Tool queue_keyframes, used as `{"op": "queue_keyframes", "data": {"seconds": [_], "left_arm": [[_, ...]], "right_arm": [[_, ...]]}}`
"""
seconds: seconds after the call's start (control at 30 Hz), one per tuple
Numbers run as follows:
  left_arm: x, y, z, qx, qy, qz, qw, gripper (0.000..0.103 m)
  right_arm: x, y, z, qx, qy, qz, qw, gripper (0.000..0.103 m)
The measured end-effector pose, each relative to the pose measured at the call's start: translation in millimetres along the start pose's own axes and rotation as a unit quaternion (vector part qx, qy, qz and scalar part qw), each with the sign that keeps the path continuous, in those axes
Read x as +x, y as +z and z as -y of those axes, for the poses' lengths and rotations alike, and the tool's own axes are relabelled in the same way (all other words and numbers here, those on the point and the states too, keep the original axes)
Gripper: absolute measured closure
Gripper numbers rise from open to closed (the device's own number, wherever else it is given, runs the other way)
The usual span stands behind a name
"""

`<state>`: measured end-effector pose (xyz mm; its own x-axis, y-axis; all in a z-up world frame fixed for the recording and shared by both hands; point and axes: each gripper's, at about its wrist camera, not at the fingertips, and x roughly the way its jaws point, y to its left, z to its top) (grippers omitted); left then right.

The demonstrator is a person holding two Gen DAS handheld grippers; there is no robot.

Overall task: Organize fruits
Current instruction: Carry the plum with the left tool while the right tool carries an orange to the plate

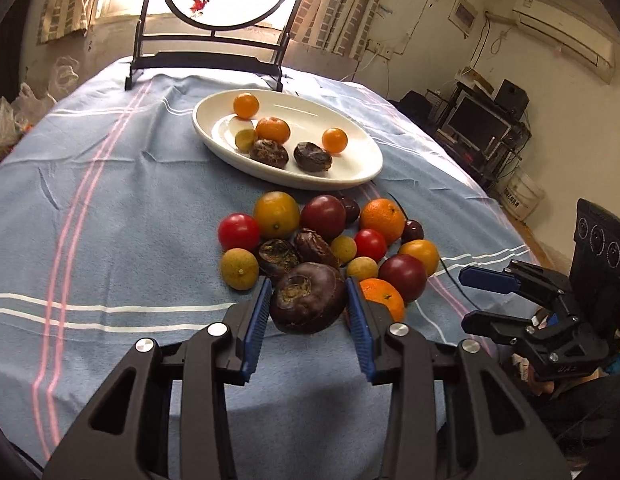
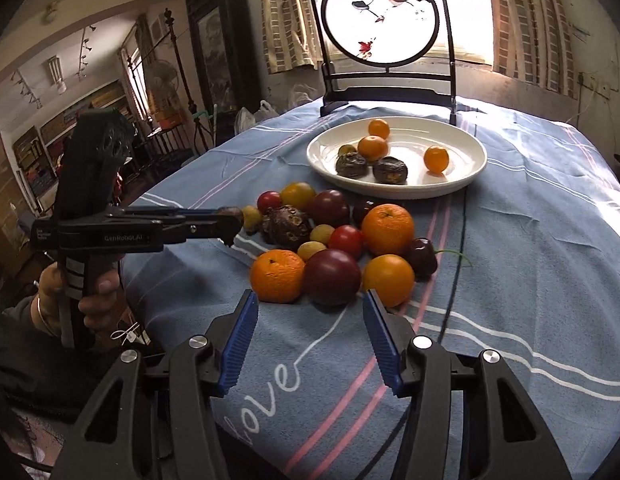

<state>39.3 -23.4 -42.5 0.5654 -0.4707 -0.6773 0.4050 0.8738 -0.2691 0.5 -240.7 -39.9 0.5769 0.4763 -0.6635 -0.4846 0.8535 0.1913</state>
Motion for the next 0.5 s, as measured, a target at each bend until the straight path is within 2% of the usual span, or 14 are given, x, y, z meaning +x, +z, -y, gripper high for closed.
{"op": "queue_keyframes", "data": {"seconds": [0.13, 0.23, 0.5], "left_arm": [[-6.0, -6.7, -3.4, 0.019, 0.039, -0.012, 0.999, 0.066], [-7.5, -12.6, -5.3, 0.03, 0.055, -0.013, 0.9979, 0.066], [-13.4, -15.2, -5.6, 0.043, 0.059, -0.003, 0.9973, 0.066]], "right_arm": [[18.1, -2.1, -12.9, 0.0, 0.03, -0.024, 0.999, 0.049], [32.1, 1.2, -21.9, -0.007, 0.014, -0.027, 1.0, 0.049], [57.5, 18.3, -35.3, 0.003, -0.014, -0.029, 0.999, 0.049]]}}
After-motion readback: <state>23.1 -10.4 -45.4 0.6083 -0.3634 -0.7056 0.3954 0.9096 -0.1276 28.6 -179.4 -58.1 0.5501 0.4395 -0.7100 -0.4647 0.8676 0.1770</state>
